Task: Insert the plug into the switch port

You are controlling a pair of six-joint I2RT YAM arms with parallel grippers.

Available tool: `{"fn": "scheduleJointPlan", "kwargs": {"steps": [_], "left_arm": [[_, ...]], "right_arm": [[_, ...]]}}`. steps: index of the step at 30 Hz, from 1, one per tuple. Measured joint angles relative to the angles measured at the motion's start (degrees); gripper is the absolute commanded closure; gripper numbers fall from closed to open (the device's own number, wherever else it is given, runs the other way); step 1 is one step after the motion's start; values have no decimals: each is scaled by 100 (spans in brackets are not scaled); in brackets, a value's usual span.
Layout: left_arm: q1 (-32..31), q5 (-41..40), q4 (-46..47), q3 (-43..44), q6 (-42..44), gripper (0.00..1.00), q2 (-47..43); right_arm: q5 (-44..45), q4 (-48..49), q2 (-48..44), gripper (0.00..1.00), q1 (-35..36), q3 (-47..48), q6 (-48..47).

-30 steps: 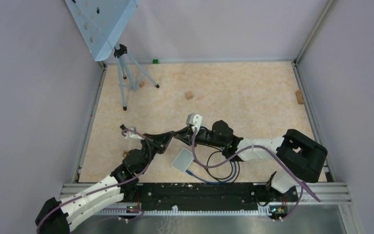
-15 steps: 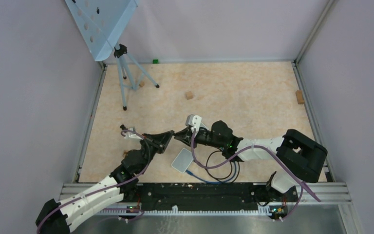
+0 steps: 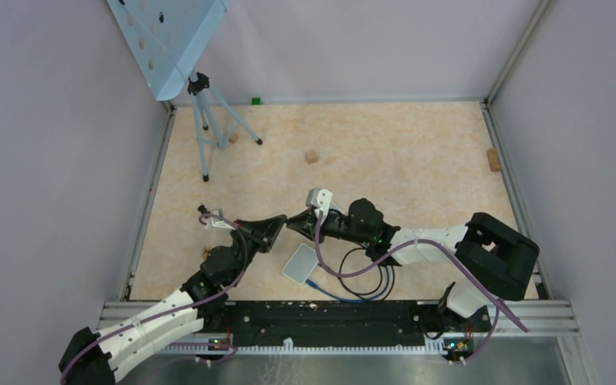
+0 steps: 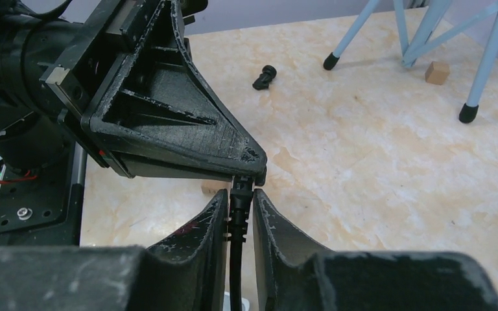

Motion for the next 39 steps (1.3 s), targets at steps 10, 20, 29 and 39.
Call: {"fn": "scheduleJointPlan", "kwargs": {"steps": [10,20,29,39], "left_arm": [[0,-37,-44,0,-70,93,0],[0,-398,-474,63,411,19,-127],[122,-911,-1320,1504,3117,16,400],[1209,1394,-625,2505,5482,1,3836]], "right_arm": [[46,-33,0,100,0,0,7],[247,-1069,-39,100,0,341,-2],[1502,-2367,-863,100,2,-59,393],[3093,-2817,-1517,100,264,-1193,1172]]}}
